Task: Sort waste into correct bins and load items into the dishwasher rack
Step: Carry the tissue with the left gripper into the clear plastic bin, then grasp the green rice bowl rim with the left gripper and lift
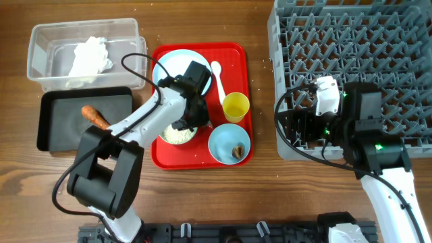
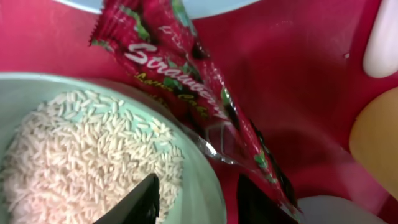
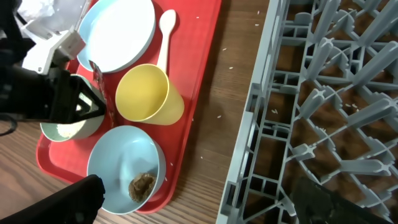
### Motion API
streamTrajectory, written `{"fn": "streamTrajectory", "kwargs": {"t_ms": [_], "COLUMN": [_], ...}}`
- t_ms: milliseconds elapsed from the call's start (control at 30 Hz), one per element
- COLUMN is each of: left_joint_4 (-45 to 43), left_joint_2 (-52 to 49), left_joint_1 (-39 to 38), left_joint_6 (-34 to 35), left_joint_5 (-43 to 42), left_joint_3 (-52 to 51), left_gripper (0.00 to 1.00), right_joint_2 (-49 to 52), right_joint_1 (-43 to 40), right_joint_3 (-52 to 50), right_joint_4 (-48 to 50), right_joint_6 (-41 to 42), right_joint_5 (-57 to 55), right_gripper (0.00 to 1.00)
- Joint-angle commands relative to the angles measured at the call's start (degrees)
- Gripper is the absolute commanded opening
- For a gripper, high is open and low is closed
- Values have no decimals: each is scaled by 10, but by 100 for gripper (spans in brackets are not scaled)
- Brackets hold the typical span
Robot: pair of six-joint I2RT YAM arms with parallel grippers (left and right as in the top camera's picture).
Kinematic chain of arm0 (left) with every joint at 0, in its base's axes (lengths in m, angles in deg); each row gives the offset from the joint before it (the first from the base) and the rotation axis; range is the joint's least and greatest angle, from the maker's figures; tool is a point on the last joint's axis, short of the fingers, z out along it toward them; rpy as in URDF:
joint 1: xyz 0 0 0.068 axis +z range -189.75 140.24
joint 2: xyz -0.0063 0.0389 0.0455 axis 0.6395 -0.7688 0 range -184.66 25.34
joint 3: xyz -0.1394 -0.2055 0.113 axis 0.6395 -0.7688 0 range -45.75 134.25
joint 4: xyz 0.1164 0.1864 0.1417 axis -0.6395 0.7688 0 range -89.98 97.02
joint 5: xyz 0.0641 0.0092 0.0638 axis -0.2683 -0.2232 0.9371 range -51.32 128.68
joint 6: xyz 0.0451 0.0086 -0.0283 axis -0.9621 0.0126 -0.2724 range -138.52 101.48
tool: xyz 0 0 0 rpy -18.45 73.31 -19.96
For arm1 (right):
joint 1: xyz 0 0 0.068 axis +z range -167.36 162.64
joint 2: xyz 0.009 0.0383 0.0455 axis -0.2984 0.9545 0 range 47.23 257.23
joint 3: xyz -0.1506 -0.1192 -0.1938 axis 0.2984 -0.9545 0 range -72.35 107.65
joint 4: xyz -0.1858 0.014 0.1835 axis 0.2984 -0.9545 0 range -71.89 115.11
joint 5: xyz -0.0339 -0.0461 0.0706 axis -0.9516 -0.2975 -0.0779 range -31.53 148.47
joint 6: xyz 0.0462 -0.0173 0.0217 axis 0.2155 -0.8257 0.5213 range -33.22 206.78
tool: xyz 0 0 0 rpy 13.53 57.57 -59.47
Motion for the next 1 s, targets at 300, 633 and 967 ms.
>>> {"fn": "streamTrajectory", "kwargs": {"t_ms": [300,633,967], "left_joint_4": [1,148,188], "left_joint_2": [4,93,138], "left_joint_1": [0,31,225], "left_joint_6": [-35,-65,-242], "left_joint_5": [10,-17,-215], "left_joint_3": [-8,94,93], "left_gripper": [4,4,4], "right_joint_2": [1,1,1], "right_joint_1": [3,3,3], "right_joint_3": [12,12,12], "right_joint_4": [-3,-2,-2], "right_joint_6": [6,6,4], "right_joint_5": [-3,-3,-4], "right_gripper": [100,100,100]}}
